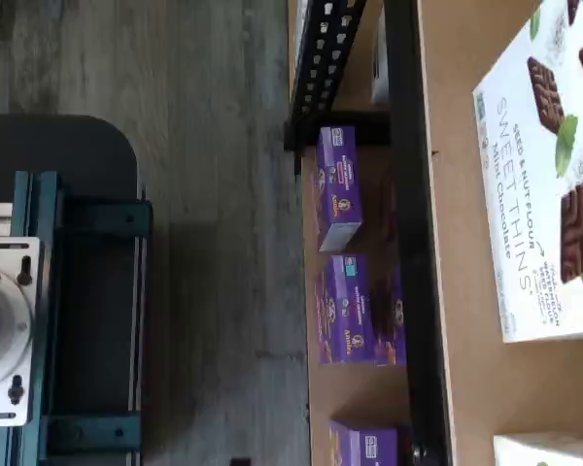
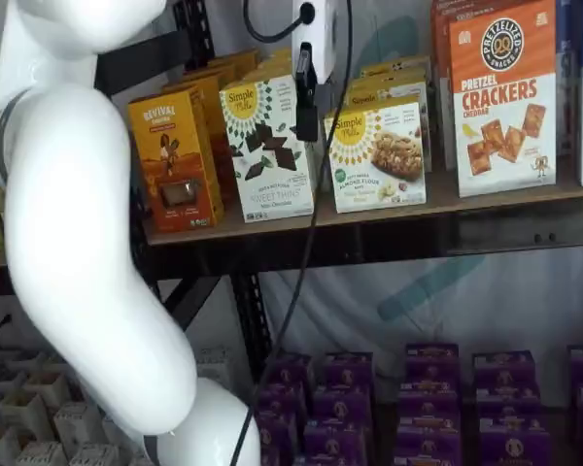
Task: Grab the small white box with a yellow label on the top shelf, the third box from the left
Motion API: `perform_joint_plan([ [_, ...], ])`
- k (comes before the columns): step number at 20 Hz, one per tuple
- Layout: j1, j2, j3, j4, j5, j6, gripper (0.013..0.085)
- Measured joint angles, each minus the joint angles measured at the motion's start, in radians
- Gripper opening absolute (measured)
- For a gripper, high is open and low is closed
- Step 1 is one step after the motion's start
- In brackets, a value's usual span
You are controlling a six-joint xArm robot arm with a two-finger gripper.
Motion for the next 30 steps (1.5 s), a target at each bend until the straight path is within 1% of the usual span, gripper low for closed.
perform_joint_plan([
  [2,0.002,0.003,0.003,0.006,-0.040,0.001,0.0850],
  [9,0.008,0.069,-0.054,0.018,-0.076,0.007,0.0850],
  [15,0.016,0.113,-0.070,0.020,-0.145,0.005,0.0850],
  [17,0.023,0.126,-0.067,0.013,-0.170,0.005,0.0850],
  [23,0.057,0.147,-0.032,-0.044,-0.242,0.009,0.0850],
  [30,0.075,0.173,-0.023,-0.076,-0.240,0.017,0.0850],
])
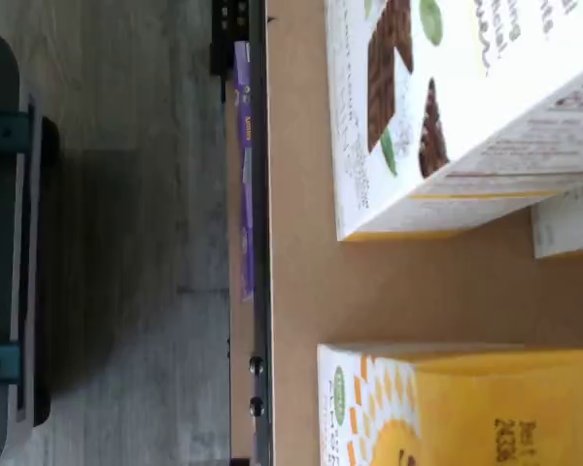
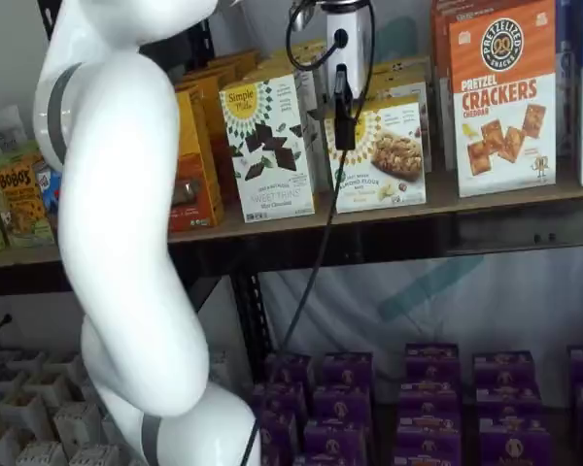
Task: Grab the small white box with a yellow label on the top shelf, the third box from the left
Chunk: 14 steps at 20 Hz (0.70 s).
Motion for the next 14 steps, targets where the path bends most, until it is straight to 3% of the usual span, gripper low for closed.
perform_joint_plan([
  [4,0.005,0.005,0.008,-0.008,-0.005,0.002,0.0850],
  [6,0.003,0.006,0.012,-0.002,-0.010,0.001,0.0770],
  [14,-0.003,0.011,0.013,0.005,-0.014,-0.006,0.0610],
])
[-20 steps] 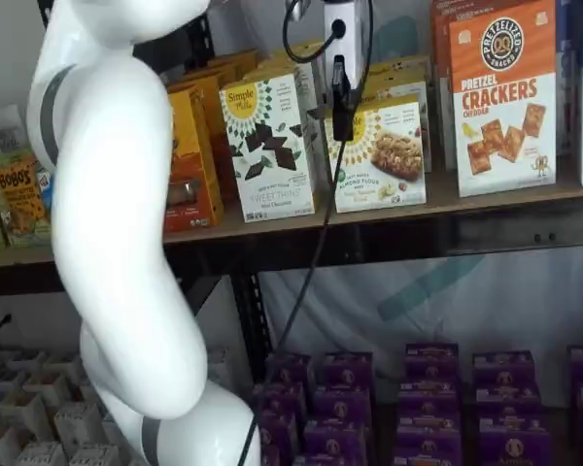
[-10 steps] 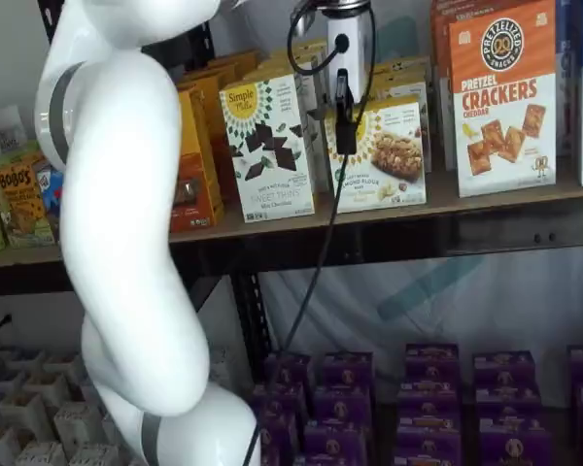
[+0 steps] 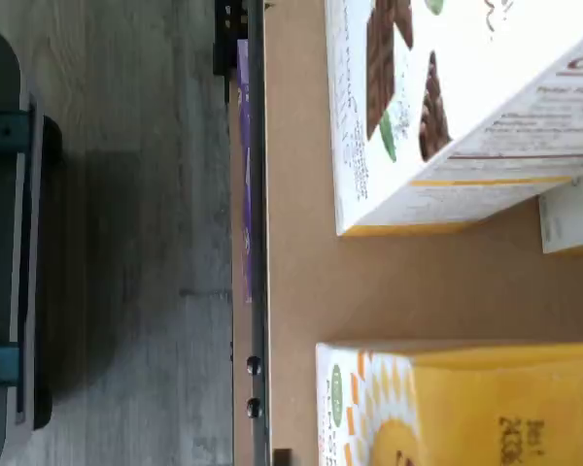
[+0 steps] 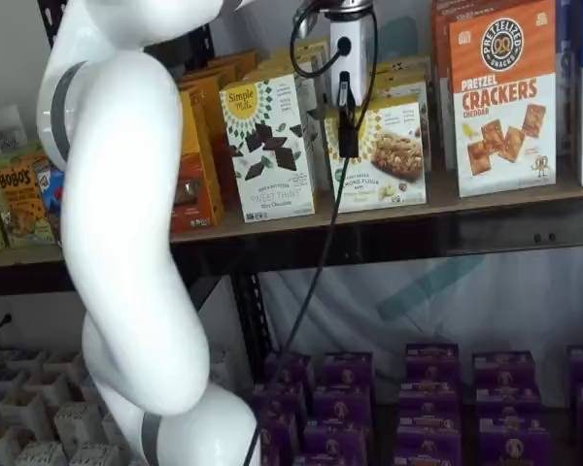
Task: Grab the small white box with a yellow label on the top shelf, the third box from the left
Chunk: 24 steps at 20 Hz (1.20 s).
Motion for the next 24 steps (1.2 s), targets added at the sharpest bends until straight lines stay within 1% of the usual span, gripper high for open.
perform_joint_plan([
  [1,-0.001,0.002,-0.002,0.000,0.003,-0.001,0.0570],
  [4,-0.002,0.004,-0.004,-0.002,0.006,-0.002,0.0570],
  [5,-0.002,0.004,-0.004,-0.001,0.007,-0.002,0.0530],
  [6,-0.003,0.004,-0.004,0.001,0.007,-0.003,0.0530],
  [7,-0.004,0.003,-0.004,0.003,0.007,-0.003,0.0490],
  [8,-0.005,0.002,-0.002,0.005,0.006,-0.004,0.0490],
  [9,-0.005,0.001,-0.001,0.006,0.004,-0.004,0.0450],
  [10,-0.005,-0.001,0.001,0.007,0.002,-0.004,0.0450],
  [11,-0.006,-0.002,0.004,0.008,-0.001,-0.005,0.0410],
  [16,-0.007,-0.006,0.005,0.012,-0.003,-0.005,0.0410],
  [17,-0.007,-0.006,0.005,0.012,-0.001,-0.005,0.0370],
  [18,-0.008,-0.006,0.004,0.012,0.001,-0.005,0.0370],
  [19,-0.008,-0.006,0.004,0.012,0.001,-0.006,0.0330],
  [24,-0.013,-0.010,0.001,0.013,0.015,-0.009,0.0330],
])
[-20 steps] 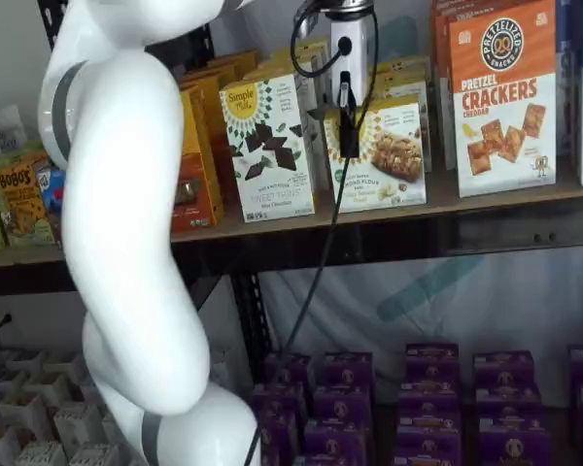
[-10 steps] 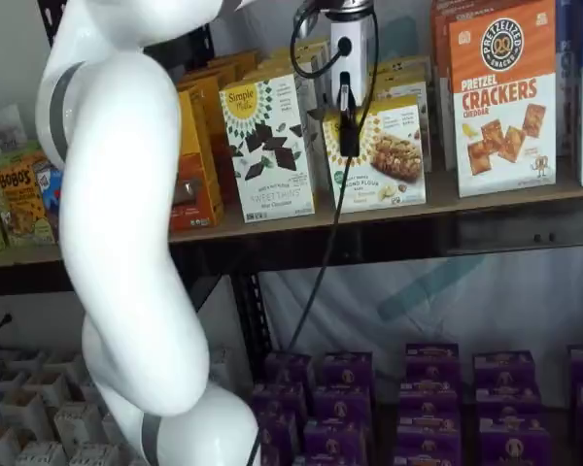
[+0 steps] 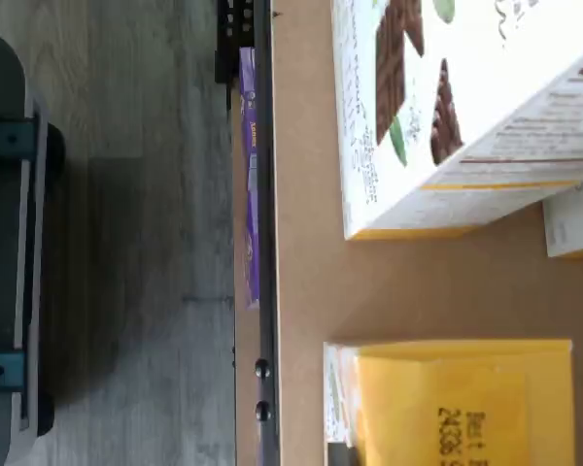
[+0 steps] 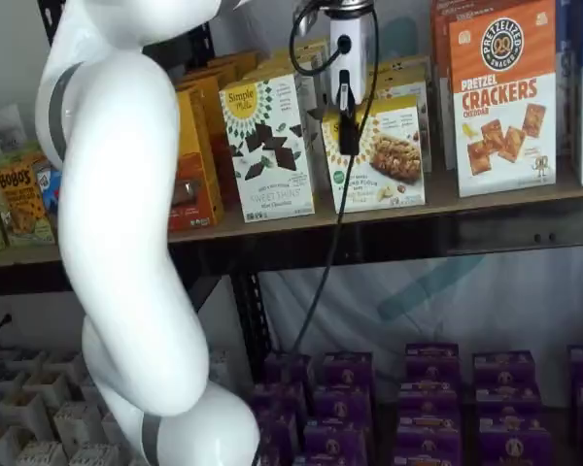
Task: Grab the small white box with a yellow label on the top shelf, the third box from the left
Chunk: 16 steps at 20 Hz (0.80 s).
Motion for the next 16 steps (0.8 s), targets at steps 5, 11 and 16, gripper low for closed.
perform_joint_plan([
  [5,-0.015,-0.008,-0.018,0.004,0.059,-0.007,0.0330],
  [11,-0.031,-0.071,-0.007,-0.012,0.158,-0.015,0.0330],
  [16,-0.045,-0.146,0.036,-0.010,0.215,-0.022,0.0330],
])
